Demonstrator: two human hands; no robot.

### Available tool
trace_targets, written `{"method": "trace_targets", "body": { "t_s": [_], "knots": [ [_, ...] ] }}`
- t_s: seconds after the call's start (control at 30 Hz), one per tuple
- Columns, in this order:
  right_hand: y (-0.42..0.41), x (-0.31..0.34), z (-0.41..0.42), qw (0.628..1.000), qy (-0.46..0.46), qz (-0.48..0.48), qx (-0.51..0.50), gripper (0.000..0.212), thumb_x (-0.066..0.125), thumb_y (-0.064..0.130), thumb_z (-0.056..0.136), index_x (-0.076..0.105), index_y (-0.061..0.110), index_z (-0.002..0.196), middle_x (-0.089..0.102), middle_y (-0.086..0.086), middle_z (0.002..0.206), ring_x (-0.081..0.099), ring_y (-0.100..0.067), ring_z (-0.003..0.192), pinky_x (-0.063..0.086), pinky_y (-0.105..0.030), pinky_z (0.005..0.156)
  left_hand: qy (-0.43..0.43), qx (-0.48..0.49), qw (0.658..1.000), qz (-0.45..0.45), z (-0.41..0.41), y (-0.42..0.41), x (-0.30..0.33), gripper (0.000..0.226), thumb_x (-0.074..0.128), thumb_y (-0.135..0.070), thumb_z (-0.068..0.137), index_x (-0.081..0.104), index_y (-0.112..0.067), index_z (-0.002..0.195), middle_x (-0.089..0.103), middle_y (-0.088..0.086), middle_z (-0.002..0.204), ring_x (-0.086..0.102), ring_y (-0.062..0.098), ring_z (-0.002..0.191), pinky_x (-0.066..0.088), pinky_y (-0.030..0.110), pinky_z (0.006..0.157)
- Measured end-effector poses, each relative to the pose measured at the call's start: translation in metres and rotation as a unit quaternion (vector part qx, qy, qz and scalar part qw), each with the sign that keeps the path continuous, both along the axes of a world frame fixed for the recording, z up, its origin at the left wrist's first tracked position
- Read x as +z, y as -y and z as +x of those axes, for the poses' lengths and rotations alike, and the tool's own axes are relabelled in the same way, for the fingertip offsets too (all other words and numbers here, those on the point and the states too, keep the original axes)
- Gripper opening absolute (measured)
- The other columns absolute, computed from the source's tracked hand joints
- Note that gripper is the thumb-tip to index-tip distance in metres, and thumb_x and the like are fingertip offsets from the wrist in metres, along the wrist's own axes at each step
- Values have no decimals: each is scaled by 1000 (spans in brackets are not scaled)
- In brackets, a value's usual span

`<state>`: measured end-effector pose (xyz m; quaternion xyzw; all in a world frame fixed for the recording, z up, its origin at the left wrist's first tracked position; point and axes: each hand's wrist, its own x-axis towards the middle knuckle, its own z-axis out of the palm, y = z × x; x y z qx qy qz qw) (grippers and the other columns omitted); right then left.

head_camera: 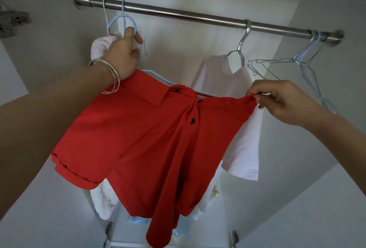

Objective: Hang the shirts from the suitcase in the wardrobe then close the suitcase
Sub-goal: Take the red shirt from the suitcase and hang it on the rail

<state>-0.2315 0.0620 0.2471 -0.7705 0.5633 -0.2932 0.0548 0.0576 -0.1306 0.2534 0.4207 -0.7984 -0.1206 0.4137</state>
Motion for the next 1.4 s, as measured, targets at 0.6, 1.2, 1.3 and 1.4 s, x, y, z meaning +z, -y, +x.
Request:
{"method": "trace_targets", "body": {
  "t_s": [0.6,1.2,1.3,1.4],
  "knots": [
    [-10,15,28,974,193,-96,72,20,56,43,88,66,28,82,51,10,55,43,-7,49,37,-17,50,-158,92,982,-41,7,20,0,21,39,-15,86,46,-13,106,45,-2,59,57,39,71,50,49,70],
    [-14,22,27,991,-134,10,-12,29,52,56,74,55,36,94,59,9,72,54,-18,70,45,-28,61,-3,46,996,-71,-1,2,3,23,37,-4,91,48,-6,111,49,14,79,45,26,74,30,31,65],
    [-10,32,22,982,-187,-21,-19,26,57,34,79,66,15,94,55,10,75,51,-14,74,47,-28,61,43,0,997,-72,-11,-1,-4,22,37,-5,90,48,-11,107,55,23,86,52,35,82,41,36,72],
    [-3,36,24,975,-212,-67,-11,24,55,23,82,67,5,92,52,6,75,49,-11,75,47,-21,71,36,-11,996,-80,-22,-5,-4,23,35,-4,90,47,-10,108,58,26,80,52,37,84,43,40,78]
  ]
}}
